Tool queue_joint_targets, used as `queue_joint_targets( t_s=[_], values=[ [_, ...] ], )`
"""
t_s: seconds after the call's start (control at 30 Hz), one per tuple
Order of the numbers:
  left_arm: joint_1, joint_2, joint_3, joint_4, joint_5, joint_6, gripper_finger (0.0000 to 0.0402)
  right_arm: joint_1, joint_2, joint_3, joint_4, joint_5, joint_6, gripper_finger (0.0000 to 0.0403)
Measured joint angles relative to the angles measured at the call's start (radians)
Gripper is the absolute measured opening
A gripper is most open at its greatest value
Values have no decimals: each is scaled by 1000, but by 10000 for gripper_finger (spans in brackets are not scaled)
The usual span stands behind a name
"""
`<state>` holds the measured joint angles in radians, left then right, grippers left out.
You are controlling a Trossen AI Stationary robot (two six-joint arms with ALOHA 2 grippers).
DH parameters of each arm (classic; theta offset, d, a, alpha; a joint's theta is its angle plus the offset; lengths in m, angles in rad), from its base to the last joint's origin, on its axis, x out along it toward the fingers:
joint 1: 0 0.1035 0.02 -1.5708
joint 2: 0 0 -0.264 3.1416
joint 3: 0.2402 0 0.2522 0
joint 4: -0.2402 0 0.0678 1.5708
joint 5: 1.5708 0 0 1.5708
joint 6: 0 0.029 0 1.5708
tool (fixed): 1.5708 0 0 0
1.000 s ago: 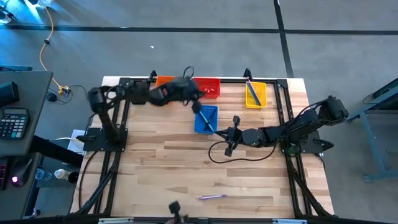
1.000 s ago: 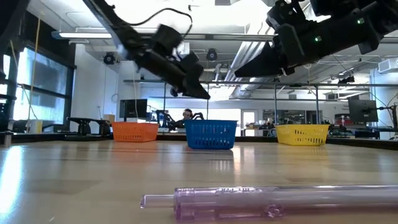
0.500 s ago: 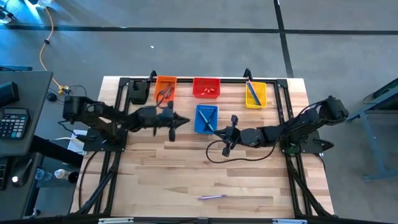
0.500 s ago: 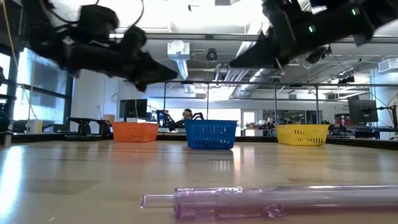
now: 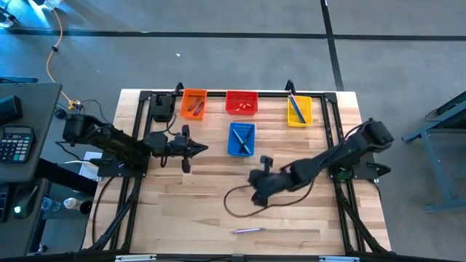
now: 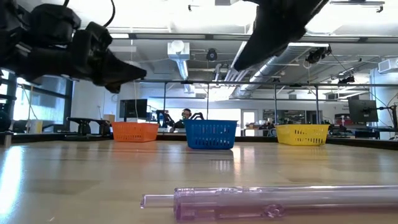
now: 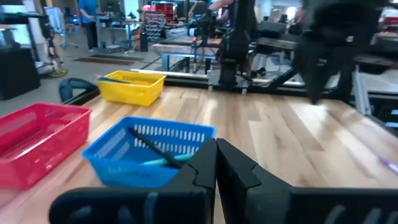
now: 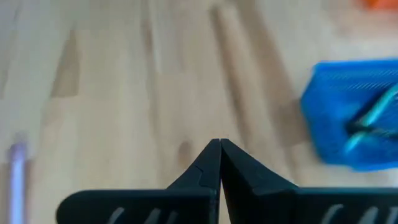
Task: Sort crayons/erasers/pens/pencils in bins
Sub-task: Put the violet pen into the blue bin
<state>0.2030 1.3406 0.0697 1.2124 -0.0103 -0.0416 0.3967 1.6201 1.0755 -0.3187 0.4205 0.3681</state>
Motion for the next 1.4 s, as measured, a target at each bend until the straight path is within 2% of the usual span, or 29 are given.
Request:
queue_joint_targets(
  t_s=[0.17,0.3,0.67,0.83,1.1,1.4],
  values=[
    [-1,0,-29,20,-32,28,0,51,155,205,-234,-85,135,1],
    [-1,0,-29,21,-35,32,0,84,272,345,-353,-170,204,16],
    [-1,1,-29,21,-35,72,0,177,505,644,-580,-328,332,128],
    [-1,1,-29,27,-36,72,0,204,585,700,-628,-386,331,152],
    [-1,1,-29,58,-39,72,0,212,632,711,-612,-425,307,154],
    [-1,1,-28,83,-53,77,1,219,647,711,-589,-401,278,118]
  ],
)
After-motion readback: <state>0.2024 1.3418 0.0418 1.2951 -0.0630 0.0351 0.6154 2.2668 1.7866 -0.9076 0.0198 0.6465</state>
